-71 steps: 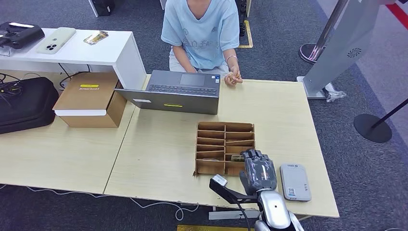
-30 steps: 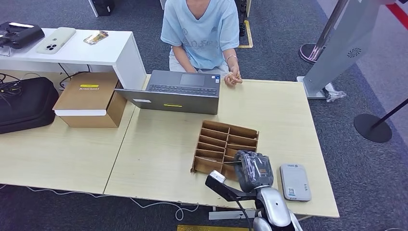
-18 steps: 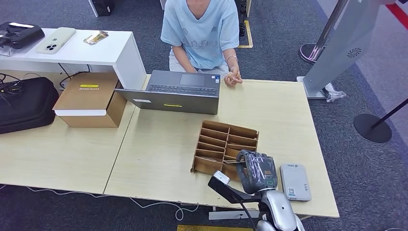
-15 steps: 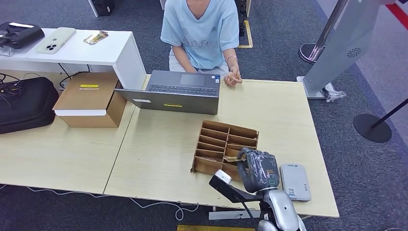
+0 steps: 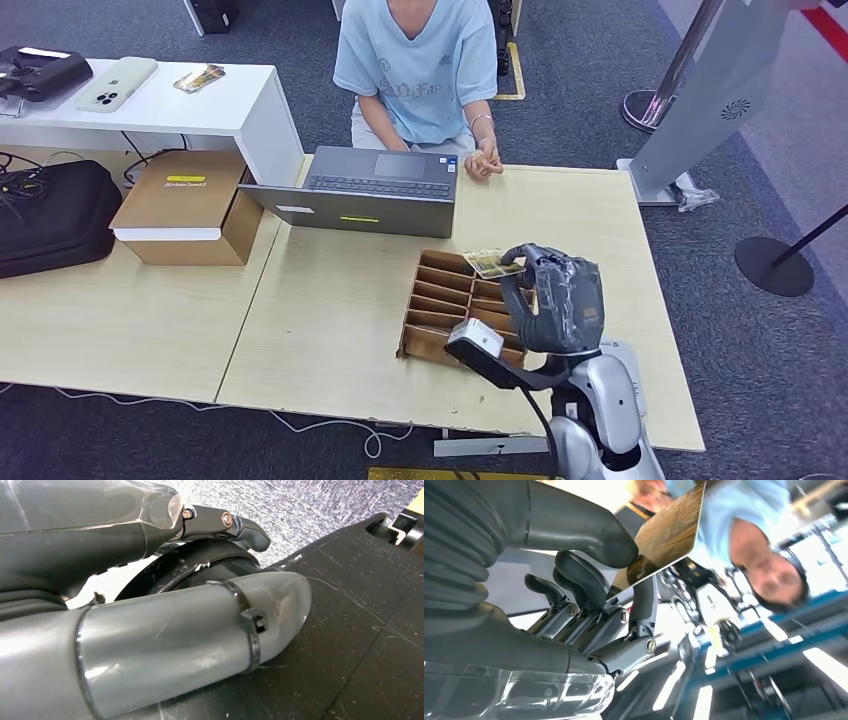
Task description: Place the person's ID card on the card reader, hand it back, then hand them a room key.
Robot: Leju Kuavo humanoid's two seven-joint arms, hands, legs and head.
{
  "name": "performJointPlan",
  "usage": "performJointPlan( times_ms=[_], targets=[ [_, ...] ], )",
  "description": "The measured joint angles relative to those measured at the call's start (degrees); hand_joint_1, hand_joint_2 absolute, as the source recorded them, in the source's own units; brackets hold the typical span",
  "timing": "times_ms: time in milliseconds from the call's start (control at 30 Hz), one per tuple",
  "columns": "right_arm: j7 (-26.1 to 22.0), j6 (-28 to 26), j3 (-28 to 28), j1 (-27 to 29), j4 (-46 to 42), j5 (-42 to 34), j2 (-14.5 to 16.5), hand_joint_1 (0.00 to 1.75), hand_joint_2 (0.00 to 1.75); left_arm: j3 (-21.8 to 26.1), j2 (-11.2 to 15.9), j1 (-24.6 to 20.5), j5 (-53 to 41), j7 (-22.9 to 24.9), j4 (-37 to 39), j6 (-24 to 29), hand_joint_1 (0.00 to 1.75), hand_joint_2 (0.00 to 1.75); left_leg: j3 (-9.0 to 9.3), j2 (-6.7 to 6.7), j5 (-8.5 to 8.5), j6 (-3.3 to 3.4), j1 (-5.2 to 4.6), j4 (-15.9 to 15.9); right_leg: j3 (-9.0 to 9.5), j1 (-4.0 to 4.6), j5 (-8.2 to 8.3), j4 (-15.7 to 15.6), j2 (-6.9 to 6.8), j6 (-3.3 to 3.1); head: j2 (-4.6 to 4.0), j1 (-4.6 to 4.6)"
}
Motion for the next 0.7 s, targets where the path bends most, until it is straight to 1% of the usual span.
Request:
performJointPlan(
  times_ms=[200,367,533,700],
  targets=[
    [-0.62,0.71,2.2,-10.67,1.16,-1.01,-0.02,1.75,1.75,-0.66,0.0,-0.46,-0.05,-0.54,0.0,-0.52,0.0,0.0,0.0,0.01,0.07,-0.03,0.0,0.01,0.0,0.0,0.03,0.01,0.0,0.01,0.0,0.0],
    [0.0,2.13,3.9,-19.37,4.46,0.2,0.03,1.75,1.75,-1.38,-0.06,-0.77,-0.05,-0.66,0.0,-0.86,0.0,0.0,0.0,0.0,0.08,-0.03,0.0,0.02,0.01,0.0,0.05,0.03,0.0,-0.01,0.0,0.0],
    [1.07,2.6,5.07,-28.24,11.75,1.69,1.01,1.75,1.75,-1.73,-0.34,-1.04,0.04,-0.66,0.0,-0.97,0.0,0.0,-0.02,0.0,0.11,-0.04,0.0,0.03,0.01,0.0,0.07,0.05,0.0,-0.01,0.0,0.01],
    [4.21,3.61,5.75,-39.38,24.51,3.59,3.48,1.75,1.75,-2.38,-0.46,-1.37,0.12,-0.66,0.0,-1.3,0.0,0.0,-0.02,0.0,0.15,-0.08,0.01,0.03,0.0,0.0,0.12,0.07,0.0,-0.04,0.0,0.02]
  ],
)
